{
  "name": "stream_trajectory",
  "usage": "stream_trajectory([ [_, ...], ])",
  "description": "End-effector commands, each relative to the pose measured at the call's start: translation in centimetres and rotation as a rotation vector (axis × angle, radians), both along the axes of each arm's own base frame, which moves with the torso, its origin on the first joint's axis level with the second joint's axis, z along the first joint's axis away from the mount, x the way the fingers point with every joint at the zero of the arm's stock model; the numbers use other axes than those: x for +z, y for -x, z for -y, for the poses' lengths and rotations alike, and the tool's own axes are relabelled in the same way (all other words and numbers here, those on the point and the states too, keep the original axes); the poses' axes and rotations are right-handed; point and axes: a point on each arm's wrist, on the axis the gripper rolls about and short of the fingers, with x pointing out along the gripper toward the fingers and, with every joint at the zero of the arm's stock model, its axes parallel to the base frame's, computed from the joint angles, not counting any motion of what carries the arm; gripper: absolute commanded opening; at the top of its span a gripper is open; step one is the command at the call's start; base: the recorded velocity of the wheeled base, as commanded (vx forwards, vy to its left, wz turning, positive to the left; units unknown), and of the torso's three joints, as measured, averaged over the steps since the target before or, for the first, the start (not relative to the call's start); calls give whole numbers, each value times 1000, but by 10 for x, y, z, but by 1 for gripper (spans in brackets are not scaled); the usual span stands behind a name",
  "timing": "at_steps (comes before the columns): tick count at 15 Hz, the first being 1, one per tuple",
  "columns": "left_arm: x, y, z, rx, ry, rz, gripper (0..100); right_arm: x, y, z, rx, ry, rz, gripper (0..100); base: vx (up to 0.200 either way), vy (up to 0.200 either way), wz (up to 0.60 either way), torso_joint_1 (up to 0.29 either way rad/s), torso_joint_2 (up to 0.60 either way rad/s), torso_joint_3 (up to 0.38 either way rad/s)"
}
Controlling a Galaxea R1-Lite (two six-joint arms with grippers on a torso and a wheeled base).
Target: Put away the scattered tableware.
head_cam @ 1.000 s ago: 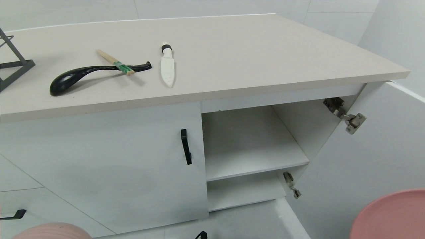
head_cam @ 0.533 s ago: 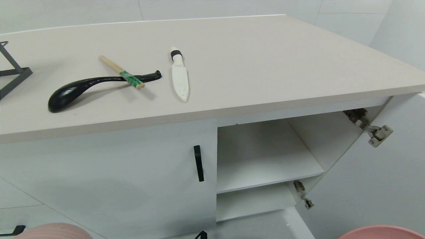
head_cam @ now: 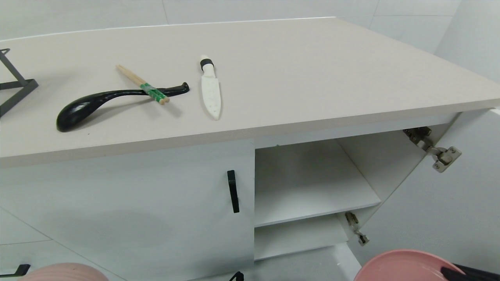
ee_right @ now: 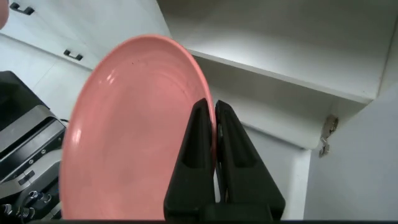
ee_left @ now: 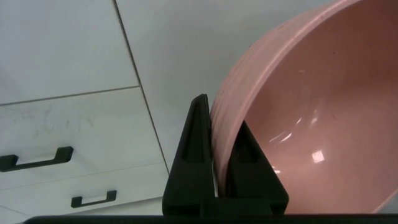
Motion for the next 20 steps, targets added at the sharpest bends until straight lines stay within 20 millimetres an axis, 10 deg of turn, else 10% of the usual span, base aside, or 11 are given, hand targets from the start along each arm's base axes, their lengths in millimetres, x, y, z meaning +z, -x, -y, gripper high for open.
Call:
stream_trajectory([
  [1, 0, 0, 0, -1, 0, -1, 0, -7, -25, -5, 32, 13, -113, 0, 0, -200, 0, 2, 2, -2],
  [8, 0, 0, 0, 1, 1, -1, 0, -23, -40, -9, 64, 32, -158, 0, 0, -29, 0, 0, 0, 0],
  [20, 0, 0, 0, -1, -3, -1, 0, -65, -119, -47, 126, 74, -105, 0, 0, 0, 0, 0, 0, 0],
])
